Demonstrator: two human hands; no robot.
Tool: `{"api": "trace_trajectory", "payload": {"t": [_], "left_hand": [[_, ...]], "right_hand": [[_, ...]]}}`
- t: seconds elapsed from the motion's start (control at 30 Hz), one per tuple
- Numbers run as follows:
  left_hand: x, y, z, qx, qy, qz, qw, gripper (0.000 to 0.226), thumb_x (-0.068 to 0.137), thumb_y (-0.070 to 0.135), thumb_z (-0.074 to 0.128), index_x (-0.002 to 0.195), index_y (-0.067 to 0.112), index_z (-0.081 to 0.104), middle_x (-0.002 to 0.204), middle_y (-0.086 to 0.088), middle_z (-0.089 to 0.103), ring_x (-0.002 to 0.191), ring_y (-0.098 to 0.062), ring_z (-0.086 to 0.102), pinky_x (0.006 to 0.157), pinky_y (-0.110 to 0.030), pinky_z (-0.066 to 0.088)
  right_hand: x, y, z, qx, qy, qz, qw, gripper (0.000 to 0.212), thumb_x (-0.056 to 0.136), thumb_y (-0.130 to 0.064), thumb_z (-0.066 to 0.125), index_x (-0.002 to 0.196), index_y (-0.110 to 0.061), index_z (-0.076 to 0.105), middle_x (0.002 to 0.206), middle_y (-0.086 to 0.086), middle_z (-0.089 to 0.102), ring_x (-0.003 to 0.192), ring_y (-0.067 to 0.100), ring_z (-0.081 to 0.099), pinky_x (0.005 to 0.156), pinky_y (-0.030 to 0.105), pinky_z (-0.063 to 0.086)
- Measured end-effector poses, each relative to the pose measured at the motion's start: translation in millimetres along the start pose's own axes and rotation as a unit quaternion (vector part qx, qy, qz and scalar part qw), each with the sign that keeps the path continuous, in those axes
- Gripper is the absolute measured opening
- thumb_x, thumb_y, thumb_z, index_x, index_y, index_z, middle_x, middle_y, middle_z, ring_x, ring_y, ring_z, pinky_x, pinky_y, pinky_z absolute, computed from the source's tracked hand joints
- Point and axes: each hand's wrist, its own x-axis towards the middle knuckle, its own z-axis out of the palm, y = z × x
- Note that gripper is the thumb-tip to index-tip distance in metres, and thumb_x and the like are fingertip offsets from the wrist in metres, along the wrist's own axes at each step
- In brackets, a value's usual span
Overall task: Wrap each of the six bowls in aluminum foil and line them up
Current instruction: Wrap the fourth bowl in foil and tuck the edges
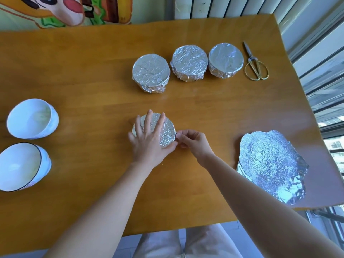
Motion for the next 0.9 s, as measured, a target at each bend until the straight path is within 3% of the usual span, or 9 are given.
{"api": "trace_trajectory", "payload": {"t": [0.13, 0.37, 0.6, 0.8, 0.9], "left_hand": [[-1, 0, 2, 0.003, 0.007, 0.001, 1.000, 0.094, 0.078, 0.081, 0.044, 0.156, 0.042, 0.009, 0.166, 0.001, 0.005, 0.148, -0.037, 0.009, 0.102, -0.057, 0.030], [0, 3, 2, -0.015, 0.009, -0.022, 1.000, 0.088, 0.078, 0.086, 0.010, 0.155, 0.044, 0.010, 0.165, 0.003, 0.006, 0.148, -0.035, 0.009, 0.103, -0.057, 0.028], [2, 10, 7, -0.015, 0.048, -0.048, 0.998, 0.078, 0.081, 0.077, 0.030, 0.150, 0.041, 0.028, 0.161, 0.001, 0.024, 0.143, -0.036, 0.022, 0.095, -0.056, 0.033], [2, 11, 6, -0.009, 0.058, -0.051, 0.997, 0.078, 0.079, 0.076, 0.034, 0.148, 0.040, 0.033, 0.158, 0.001, 0.029, 0.141, -0.037, 0.026, 0.093, -0.055, 0.034], [2, 12, 6, -0.006, 0.053, -0.055, 0.997, 0.079, 0.079, 0.076, 0.031, 0.149, 0.040, 0.032, 0.159, 0.001, 0.027, 0.142, -0.036, 0.025, 0.094, -0.055, 0.034]], "right_hand": [[5, -5, 1, -0.007, -0.014, 0.028, 0.999, 0.012, 0.093, -0.011, 0.065, 0.082, -0.013, 0.070, 0.074, 0.003, 0.064, 0.065, 0.010, 0.057, 0.063, 0.019, 0.046], [7, -7, 6, 0.027, -0.001, 0.061, 0.998, 0.007, 0.091, -0.008, 0.064, 0.087, -0.012, 0.068, 0.074, 0.000, 0.064, 0.065, 0.010, 0.057, 0.059, 0.019, 0.044], [4, -11, 6, 0.030, 0.025, 0.063, 0.997, 0.005, 0.088, -0.011, 0.071, 0.084, -0.012, 0.073, 0.070, -0.001, 0.067, 0.064, 0.008, 0.060, 0.058, 0.019, 0.047], [2, -14, 6, -0.012, 0.042, 0.030, 0.999, 0.011, 0.090, -0.008, 0.066, 0.083, -0.010, 0.074, 0.067, -0.003, 0.069, 0.061, 0.007, 0.062, 0.055, 0.017, 0.047], [-1, -13, 5, 0.008, 0.040, 0.027, 0.999, 0.015, 0.091, -0.018, 0.069, 0.081, -0.009, 0.075, 0.071, 0.002, 0.069, 0.065, 0.009, 0.062, 0.057, 0.017, 0.048]]}}
